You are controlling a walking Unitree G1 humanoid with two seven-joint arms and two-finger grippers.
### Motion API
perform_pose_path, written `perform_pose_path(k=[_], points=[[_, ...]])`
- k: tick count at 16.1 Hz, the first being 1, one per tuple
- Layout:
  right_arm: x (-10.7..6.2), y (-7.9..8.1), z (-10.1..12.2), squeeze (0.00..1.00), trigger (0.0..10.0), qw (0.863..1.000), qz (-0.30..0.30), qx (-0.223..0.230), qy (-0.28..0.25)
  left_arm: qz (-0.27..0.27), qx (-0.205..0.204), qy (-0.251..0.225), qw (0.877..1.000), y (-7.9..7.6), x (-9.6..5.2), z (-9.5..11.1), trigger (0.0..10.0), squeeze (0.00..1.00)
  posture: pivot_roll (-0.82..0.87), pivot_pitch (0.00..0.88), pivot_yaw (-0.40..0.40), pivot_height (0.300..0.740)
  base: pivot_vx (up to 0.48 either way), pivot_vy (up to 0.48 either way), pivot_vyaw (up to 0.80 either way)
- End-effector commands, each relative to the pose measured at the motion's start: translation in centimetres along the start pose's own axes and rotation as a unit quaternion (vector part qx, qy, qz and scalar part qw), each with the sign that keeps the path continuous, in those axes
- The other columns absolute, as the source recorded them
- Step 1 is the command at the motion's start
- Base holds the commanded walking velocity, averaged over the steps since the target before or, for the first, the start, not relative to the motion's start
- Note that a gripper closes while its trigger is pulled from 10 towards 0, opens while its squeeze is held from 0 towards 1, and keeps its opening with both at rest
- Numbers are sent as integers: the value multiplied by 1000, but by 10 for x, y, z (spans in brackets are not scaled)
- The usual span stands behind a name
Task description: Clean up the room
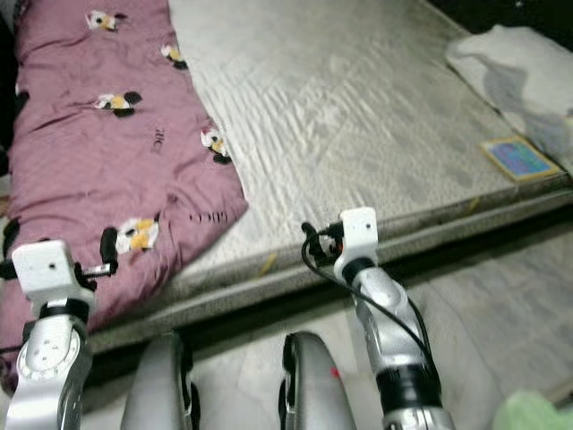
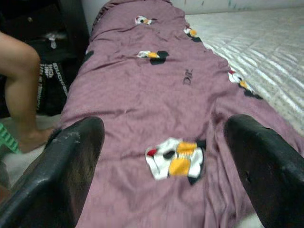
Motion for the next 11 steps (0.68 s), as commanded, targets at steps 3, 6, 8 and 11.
perform_pose_path(k=[3,6,8,11], points=[[0,-4,-3,0,10000,1000,-2,7,10,15,-5,7,1000,6,3,-3,10000,0,-3,119,-58,576,0,0,0],[1,-3,-4,0,10000,1000,0,7,12,21,-7,4,1000,9,4,-1,10000,0,-1,114,-59,576,0,0,0],[1,-3,-4,0,10000,1000,3,8,14,11,-16,-1,1000,5,3,0,10000,0,-3,113,-58,576,0,0,0],[2,-2,-5,0,10000,1000,8,10,15,5,-19,-9,1000,4,4,3,10000,0,-5,112,-58,576,0,0,0]])
Point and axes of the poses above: a point about 5 cm out from each wrist's last joint towards the gripper, its own x axis pointing out of the wrist towards the gripper, its own z axis along the axis of the wrist's last joint, y = z × x, the point moved 3 cm from there along x, pointing out of the wrist towards the gripper, and after that the axes turned 11 degrees about x, right-handed, at the moved point
